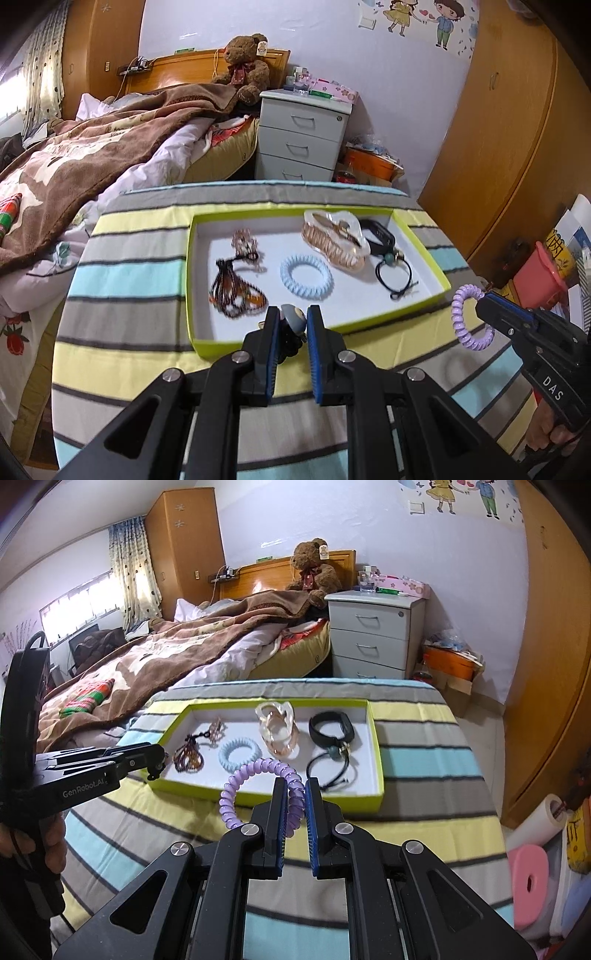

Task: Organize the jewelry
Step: 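Carry the purple tie and black clip into the lid and open both grippers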

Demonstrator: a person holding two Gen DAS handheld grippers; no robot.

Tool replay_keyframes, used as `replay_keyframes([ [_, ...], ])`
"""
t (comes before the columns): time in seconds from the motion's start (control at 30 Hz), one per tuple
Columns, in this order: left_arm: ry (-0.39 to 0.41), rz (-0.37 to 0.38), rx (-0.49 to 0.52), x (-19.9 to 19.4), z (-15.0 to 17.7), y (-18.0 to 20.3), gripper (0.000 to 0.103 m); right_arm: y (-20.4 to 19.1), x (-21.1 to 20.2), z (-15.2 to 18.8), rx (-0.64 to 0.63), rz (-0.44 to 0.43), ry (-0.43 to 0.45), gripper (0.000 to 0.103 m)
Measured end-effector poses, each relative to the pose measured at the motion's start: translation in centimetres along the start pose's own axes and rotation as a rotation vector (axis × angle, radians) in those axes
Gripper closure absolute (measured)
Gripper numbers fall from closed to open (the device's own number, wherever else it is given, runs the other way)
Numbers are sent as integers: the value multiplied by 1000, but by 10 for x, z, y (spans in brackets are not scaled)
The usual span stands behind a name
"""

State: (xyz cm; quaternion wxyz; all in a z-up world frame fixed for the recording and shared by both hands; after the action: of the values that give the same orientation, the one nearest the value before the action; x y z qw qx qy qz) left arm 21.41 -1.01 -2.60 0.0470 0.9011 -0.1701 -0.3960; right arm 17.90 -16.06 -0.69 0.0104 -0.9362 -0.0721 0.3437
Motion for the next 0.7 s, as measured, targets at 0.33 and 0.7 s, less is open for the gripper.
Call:
replay_keyframes([
  [0.33, -20, 38, -27, 22, -24, -10, 88, -3, 45, -10, 13, -3, -62, 93],
  [0.7, -76, 24, -35, 66, -32, -19, 88, 3, 91, -2, 20, 9, -152, 93],
])
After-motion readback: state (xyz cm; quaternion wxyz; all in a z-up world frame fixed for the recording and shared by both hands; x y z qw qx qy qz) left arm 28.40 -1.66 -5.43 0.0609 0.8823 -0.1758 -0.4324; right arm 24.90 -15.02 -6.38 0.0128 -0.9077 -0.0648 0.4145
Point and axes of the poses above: each gripper's, at about its wrist camera, not at the fingertips, and x roughly the way its jaws point, y to its right, z to its underside, the point moved 10 cm from there along x, roughly the way its jaws point, and after that the axes turned 4 degrees about z, right-handed, at the moved point
